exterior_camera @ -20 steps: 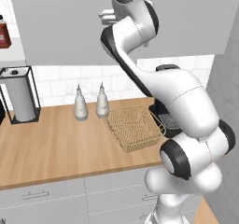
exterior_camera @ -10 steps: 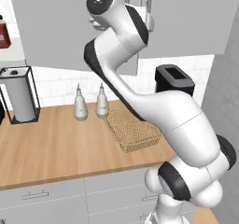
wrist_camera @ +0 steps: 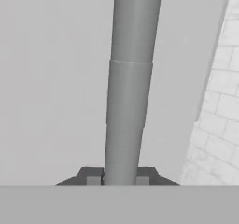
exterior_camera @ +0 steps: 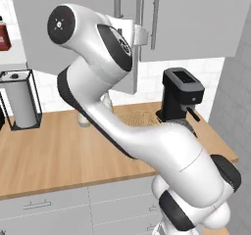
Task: Open the cabinet, pick up the bread from the cabinet and place it in the basket. Then move the basket to the dining counter.
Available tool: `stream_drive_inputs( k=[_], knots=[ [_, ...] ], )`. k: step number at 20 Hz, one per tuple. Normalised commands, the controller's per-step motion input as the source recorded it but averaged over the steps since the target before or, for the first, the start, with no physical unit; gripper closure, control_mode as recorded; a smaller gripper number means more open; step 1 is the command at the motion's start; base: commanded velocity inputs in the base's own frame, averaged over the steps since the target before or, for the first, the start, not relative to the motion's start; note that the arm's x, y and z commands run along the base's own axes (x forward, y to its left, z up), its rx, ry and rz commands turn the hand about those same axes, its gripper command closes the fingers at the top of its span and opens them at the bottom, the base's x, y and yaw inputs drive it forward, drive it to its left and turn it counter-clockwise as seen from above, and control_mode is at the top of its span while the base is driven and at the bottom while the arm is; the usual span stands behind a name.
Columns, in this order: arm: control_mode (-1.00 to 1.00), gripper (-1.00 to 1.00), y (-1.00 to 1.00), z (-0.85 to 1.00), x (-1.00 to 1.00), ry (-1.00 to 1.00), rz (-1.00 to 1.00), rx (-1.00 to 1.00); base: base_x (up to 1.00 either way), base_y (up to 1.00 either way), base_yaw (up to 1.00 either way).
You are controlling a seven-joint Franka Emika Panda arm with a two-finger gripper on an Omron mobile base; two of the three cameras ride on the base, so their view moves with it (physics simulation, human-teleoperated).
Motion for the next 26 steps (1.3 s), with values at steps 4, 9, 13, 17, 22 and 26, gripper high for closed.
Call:
stream_drive_inputs(
  k=[4,9,13,17,22,26],
  knots=[
    [-1.00,-1.00,0.84,0.00,-0.81,-0.01,-0.06,-0.11,0.00,0.00,0.00],
    [-1.00,-1.00,0.14,0.00,-0.26,0.00,-0.01,-0.02,0.00,0.00,0.00],
    [-1.00,-1.00,0.02,0.00,-0.41,0.00,0.00,0.00,0.00,0.00,0.00],
    [-1.00,-1.00,-0.09,-0.01,-0.92,-0.11,0.00,0.02,0.00,0.00,0.00],
    [-1.00,-1.00,-0.86,-0.21,-1.00,-0.20,0.12,0.27,0.00,0.00,0.00],
    [-1.00,-1.00,-1.00,-0.19,-0.97,-0.22,0.25,0.40,0.00,0.00,0.00]
  ],
)
